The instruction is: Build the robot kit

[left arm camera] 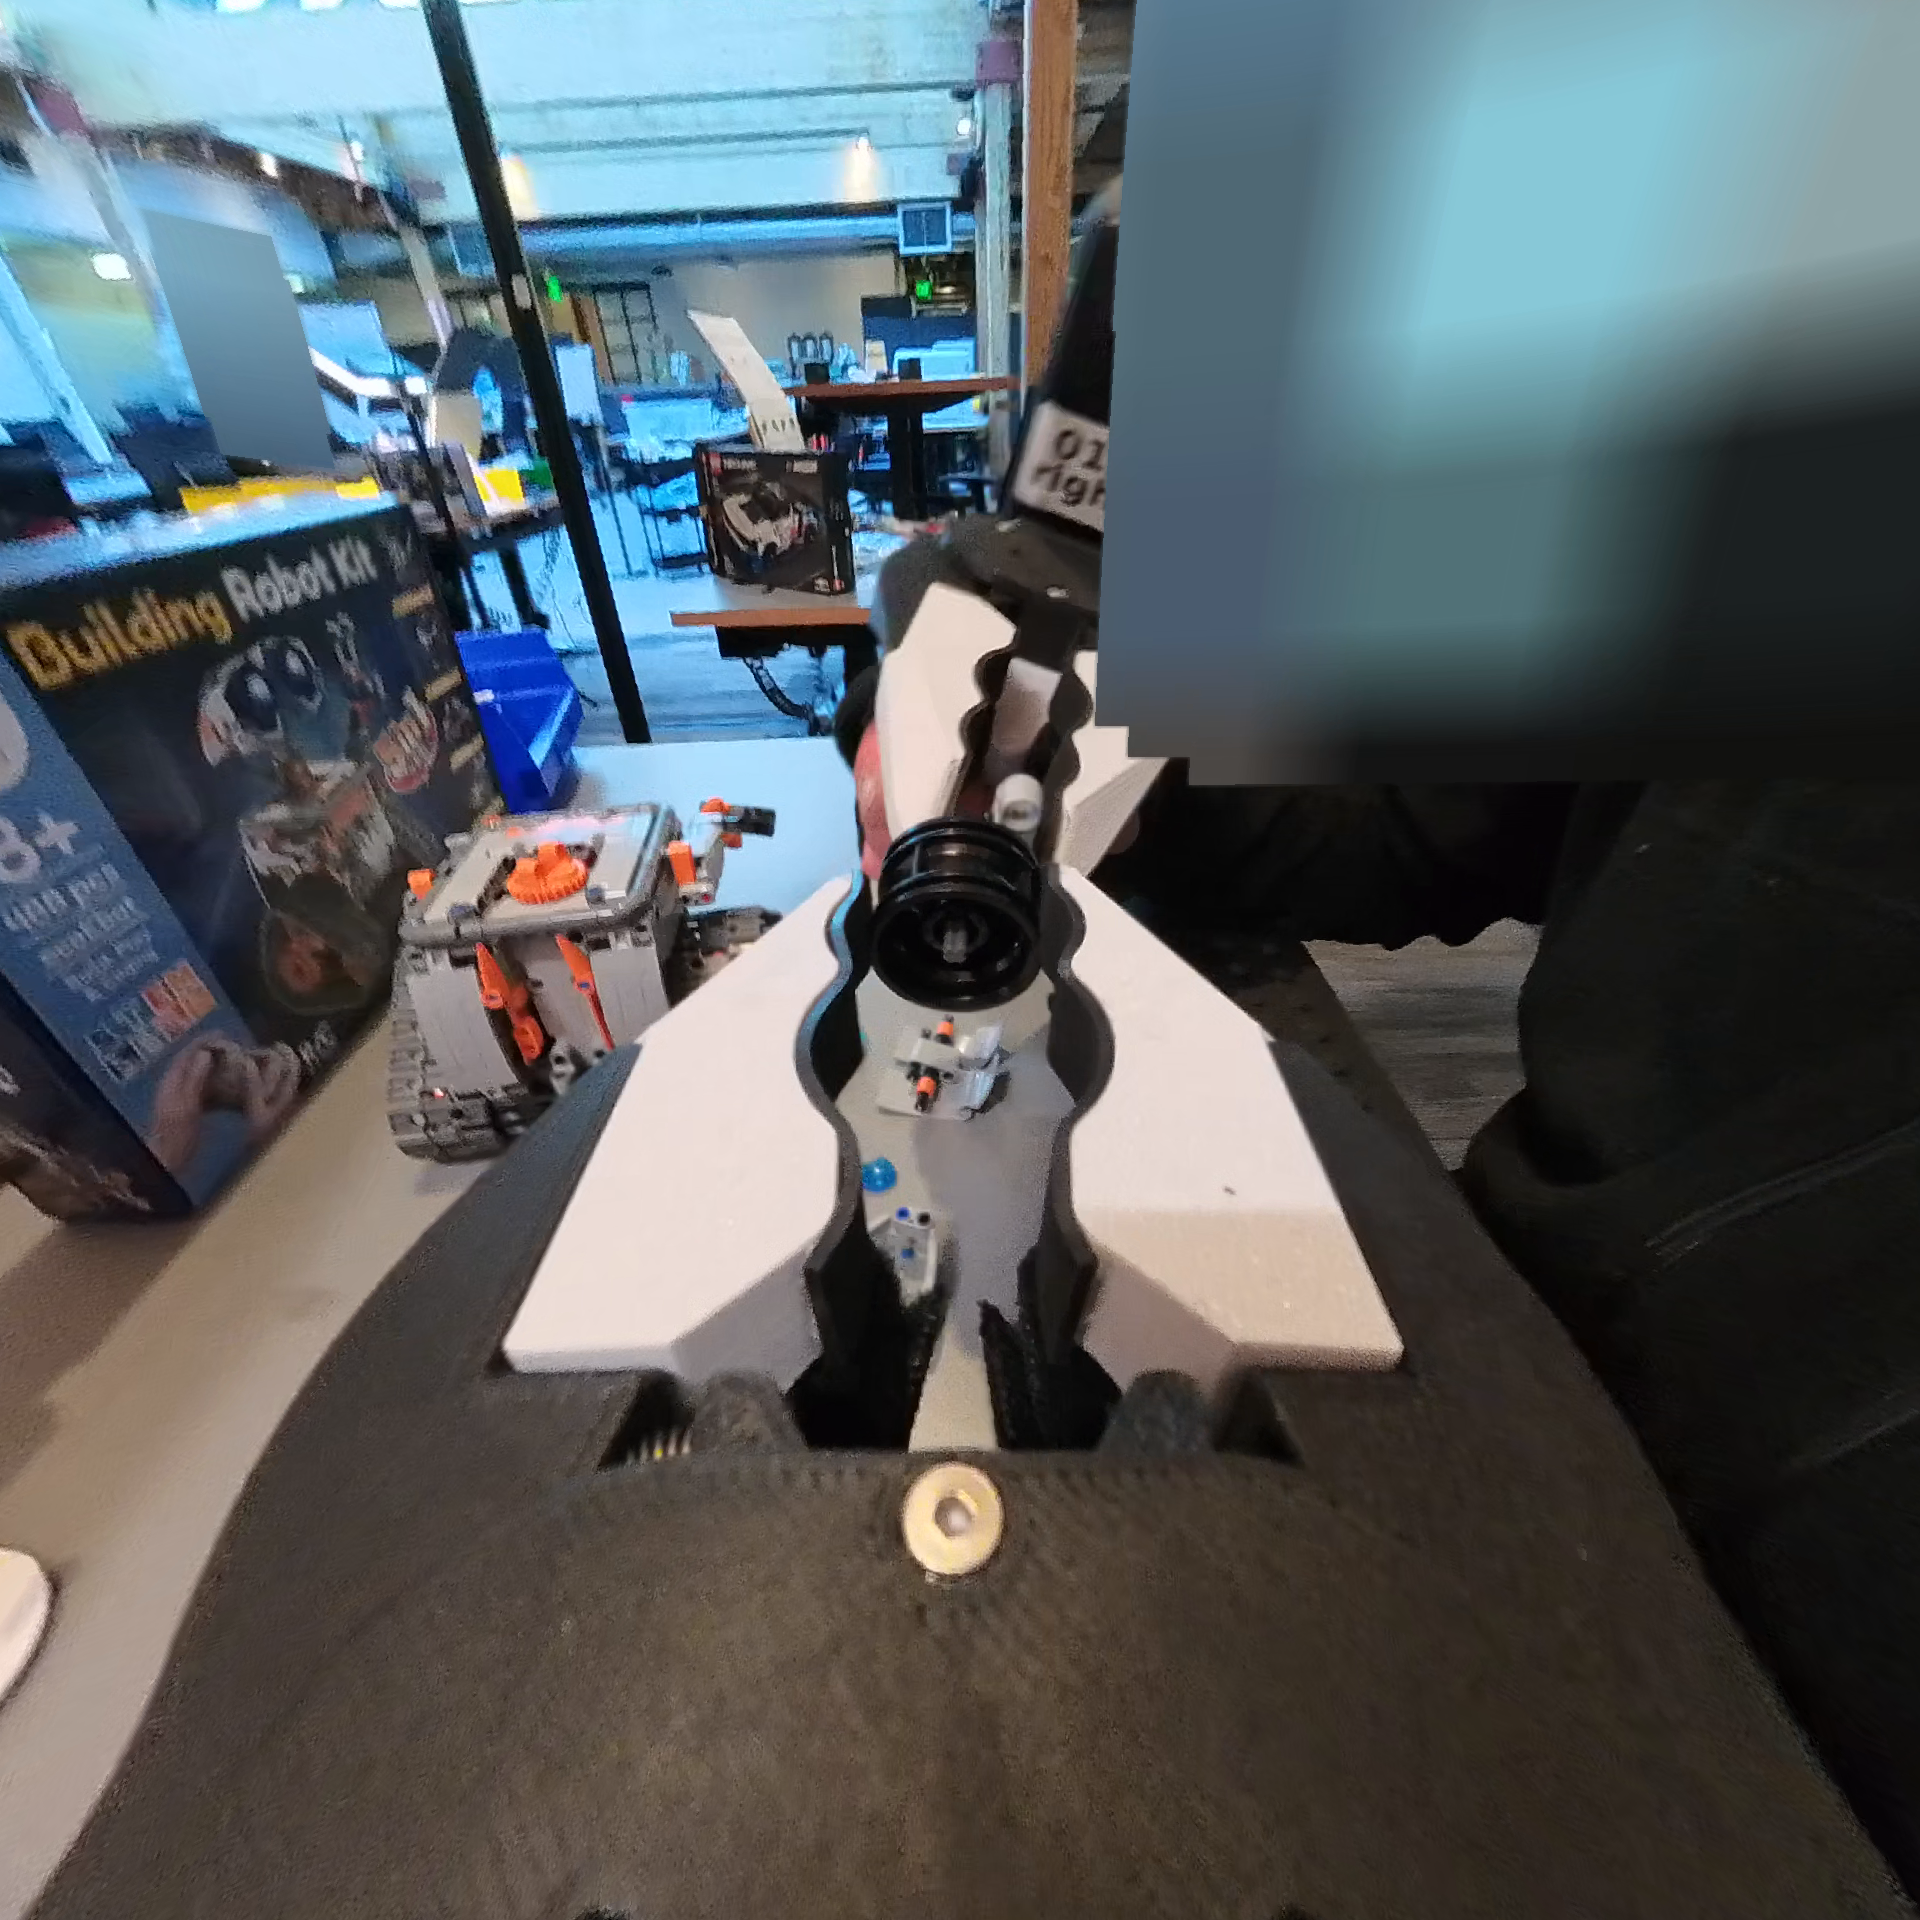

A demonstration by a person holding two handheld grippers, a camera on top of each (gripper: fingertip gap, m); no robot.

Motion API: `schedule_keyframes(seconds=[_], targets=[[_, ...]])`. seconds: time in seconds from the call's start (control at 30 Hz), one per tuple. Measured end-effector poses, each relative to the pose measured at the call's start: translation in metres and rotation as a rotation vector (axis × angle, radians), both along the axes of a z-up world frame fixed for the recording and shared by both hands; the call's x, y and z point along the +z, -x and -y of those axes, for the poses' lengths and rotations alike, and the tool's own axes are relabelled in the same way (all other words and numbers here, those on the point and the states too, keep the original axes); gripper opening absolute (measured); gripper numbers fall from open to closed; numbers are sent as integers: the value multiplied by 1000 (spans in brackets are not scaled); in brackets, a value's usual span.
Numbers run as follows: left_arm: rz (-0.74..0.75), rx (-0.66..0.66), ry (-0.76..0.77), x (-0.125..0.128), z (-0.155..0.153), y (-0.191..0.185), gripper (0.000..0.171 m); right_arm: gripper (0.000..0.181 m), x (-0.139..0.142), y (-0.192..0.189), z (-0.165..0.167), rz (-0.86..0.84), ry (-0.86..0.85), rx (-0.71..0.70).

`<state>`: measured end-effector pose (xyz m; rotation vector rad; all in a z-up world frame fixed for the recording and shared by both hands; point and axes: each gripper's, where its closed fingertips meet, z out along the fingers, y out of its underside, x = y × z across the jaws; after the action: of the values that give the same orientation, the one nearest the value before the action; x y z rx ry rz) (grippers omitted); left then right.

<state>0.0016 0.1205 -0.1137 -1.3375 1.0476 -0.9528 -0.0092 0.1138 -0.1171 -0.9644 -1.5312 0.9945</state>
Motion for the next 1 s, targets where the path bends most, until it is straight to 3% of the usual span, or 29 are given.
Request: schedule_keyframes(seconds=[0.4,1.0], targets=[[-37,-132,-55,1,20,-8,29,12,0,-10,20,1,13,165],[24,-24,-115,14,15,-7,29,5,15,-9,9,-36,-271,-107]])
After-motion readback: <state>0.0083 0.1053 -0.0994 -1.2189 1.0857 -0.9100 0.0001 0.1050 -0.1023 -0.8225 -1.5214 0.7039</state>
